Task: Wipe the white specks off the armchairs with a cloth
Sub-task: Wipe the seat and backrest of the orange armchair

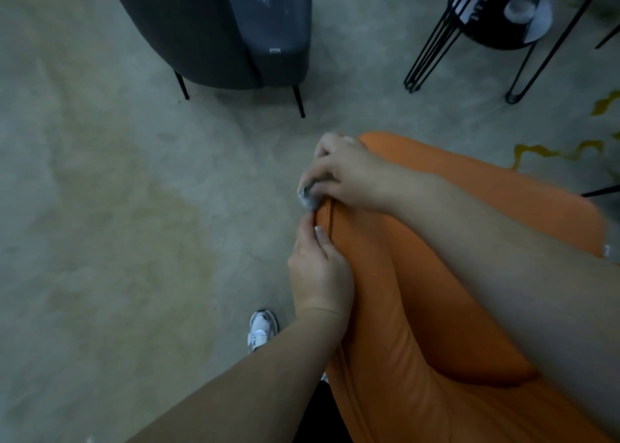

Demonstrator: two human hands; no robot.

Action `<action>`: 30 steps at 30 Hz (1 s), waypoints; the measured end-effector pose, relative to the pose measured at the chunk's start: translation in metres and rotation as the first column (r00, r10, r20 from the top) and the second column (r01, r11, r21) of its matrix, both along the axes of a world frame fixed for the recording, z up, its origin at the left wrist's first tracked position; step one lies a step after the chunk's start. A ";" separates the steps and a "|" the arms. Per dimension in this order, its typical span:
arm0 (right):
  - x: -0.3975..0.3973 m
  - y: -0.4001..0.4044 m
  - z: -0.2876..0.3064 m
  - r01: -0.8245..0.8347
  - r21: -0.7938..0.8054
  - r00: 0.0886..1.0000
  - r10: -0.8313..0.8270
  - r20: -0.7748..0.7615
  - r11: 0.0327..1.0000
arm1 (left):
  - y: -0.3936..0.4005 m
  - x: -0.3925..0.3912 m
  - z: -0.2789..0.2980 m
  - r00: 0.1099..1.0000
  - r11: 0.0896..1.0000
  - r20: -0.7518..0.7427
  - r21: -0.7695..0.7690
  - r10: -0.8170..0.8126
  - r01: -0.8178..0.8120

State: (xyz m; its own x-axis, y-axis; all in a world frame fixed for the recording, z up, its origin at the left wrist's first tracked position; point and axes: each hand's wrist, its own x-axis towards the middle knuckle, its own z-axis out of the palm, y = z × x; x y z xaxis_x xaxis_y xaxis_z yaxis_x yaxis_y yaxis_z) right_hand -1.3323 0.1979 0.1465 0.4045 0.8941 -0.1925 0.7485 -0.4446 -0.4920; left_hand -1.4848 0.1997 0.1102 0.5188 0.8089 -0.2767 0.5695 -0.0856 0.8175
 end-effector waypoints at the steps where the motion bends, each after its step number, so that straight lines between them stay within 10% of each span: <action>1: -0.002 -0.005 0.001 -0.020 0.012 1.000 0.020 -0.012 1.000 | 0.000 0.000 0.001 1.000 1.000 0.003 -0.008 0.005 -0.005; 12: -0.031 -0.035 -0.016 0.311 0.351 0.949 -0.267 -0.169 0.883 | 0.000 0.000 0.002 1.000 1.000 -0.026 -0.015 -0.009 0.009; 19: 0.016 -0.002 -0.023 0.614 0.287 0.787 -0.542 -0.295 0.735 | -0.001 0.001 0.002 0.998 1.000 -0.054 0.013 -0.021 0.022; 30: -0.059 -0.052 -0.031 0.598 0.399 0.801 -0.534 -0.270 0.695 | 0.001 0.001 0.000 0.997 0.999 -0.076 0.007 -0.034 0.035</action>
